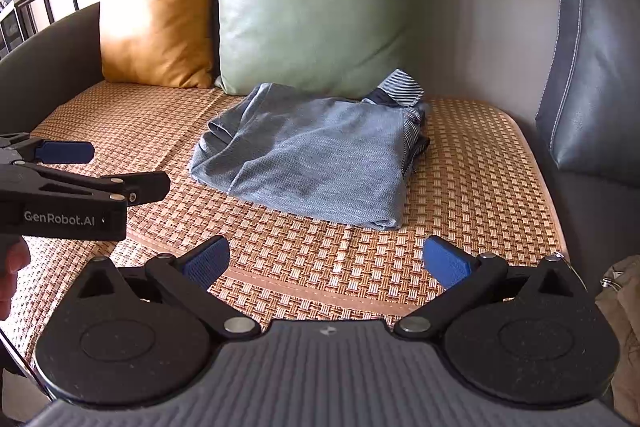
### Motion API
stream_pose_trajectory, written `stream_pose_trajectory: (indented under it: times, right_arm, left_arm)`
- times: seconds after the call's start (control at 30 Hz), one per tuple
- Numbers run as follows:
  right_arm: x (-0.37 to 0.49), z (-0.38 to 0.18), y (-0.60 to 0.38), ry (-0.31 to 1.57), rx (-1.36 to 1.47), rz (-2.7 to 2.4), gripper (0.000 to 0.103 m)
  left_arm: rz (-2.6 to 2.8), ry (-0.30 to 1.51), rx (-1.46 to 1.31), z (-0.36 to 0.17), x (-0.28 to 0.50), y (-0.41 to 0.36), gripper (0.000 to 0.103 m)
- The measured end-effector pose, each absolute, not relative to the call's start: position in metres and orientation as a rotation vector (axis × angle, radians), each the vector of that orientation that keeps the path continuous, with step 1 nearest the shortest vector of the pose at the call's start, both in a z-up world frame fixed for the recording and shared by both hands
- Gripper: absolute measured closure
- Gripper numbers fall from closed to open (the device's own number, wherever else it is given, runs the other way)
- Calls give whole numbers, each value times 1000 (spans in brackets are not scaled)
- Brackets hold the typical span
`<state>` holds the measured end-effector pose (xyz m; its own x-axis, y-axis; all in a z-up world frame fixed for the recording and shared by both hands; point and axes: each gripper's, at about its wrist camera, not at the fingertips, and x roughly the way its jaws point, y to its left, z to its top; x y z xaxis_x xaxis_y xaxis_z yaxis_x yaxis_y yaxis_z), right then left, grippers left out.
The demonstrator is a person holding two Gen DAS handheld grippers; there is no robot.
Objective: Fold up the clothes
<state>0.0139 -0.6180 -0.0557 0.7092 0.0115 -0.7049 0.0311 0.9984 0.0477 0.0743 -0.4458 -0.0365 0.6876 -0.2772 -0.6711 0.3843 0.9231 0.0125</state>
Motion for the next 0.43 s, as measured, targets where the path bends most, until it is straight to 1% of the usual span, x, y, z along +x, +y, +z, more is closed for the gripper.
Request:
stream_pose_trajectory:
  times: [0.43]
  right_arm:
    - [17,-55,-617,780,60,1,0]
  left_arm:
    - [-369,690,180,-34,69,-448,0]
